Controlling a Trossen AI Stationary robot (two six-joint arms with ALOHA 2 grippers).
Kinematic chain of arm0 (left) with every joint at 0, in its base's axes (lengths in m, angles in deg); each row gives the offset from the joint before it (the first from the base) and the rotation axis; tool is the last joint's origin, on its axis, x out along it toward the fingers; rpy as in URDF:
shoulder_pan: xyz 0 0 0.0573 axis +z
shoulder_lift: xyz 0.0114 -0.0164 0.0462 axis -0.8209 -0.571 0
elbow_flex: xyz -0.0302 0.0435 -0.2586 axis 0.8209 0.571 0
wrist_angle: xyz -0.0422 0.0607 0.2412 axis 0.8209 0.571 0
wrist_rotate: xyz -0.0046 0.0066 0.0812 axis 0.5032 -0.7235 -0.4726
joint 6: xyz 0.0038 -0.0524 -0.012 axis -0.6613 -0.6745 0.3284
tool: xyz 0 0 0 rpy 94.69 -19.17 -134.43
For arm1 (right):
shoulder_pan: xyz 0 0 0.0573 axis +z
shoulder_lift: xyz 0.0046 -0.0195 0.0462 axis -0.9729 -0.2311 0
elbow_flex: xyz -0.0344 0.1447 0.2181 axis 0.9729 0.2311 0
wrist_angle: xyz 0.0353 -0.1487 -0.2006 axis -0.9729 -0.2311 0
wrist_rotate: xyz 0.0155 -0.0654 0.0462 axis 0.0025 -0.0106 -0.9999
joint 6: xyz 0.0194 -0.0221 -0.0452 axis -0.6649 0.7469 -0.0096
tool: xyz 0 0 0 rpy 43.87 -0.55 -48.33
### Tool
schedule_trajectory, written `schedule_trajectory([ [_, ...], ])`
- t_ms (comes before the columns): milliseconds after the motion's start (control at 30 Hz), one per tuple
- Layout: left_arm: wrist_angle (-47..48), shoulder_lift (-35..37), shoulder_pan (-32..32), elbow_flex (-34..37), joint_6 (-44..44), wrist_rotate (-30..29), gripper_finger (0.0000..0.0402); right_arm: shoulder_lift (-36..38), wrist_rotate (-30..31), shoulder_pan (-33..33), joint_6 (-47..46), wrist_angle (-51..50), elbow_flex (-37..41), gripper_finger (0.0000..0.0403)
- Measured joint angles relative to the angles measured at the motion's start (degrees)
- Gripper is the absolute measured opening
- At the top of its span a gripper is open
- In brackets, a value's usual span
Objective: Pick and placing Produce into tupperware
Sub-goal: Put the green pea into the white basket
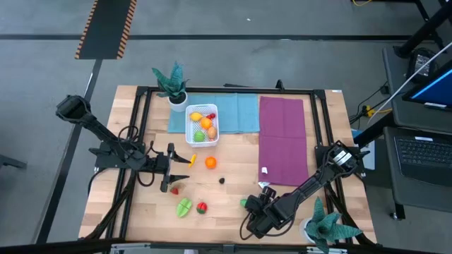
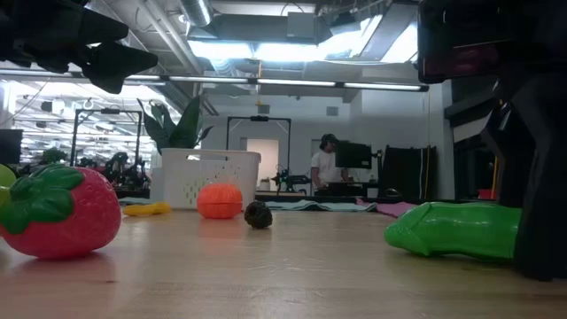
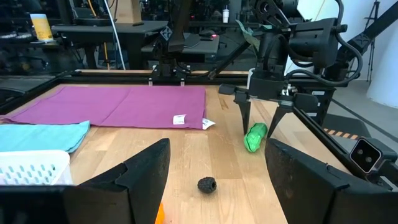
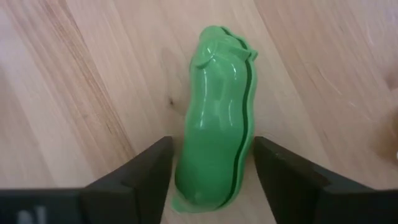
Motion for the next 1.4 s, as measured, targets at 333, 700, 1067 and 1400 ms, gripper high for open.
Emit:
schedule_trajectory([
  [333,0.0,0.0,0.0,0.0,0.0,0.0,0.0254,-0.1,-0.4,0.0,0.0,0.2,0.0,0.0136],
  [700,0.0,0.0,0.0,0.0,0.0,0.0,0.0254,1.9,-1.1,-0.8,0.2,0.0,0.3,0.0135],
  [1067,0.0,0.0,0.0,0.0,0.0,0.0,0.0254,6.8,5.7,-4.0,6.2,-0.5,0.3,0.0129],
  [1400,-0.2,0.6,0.0,0.0,0.0,0.0,0.0254,12.5,14.0,-8.0,18.0,-0.7,0.3,0.0122],
])
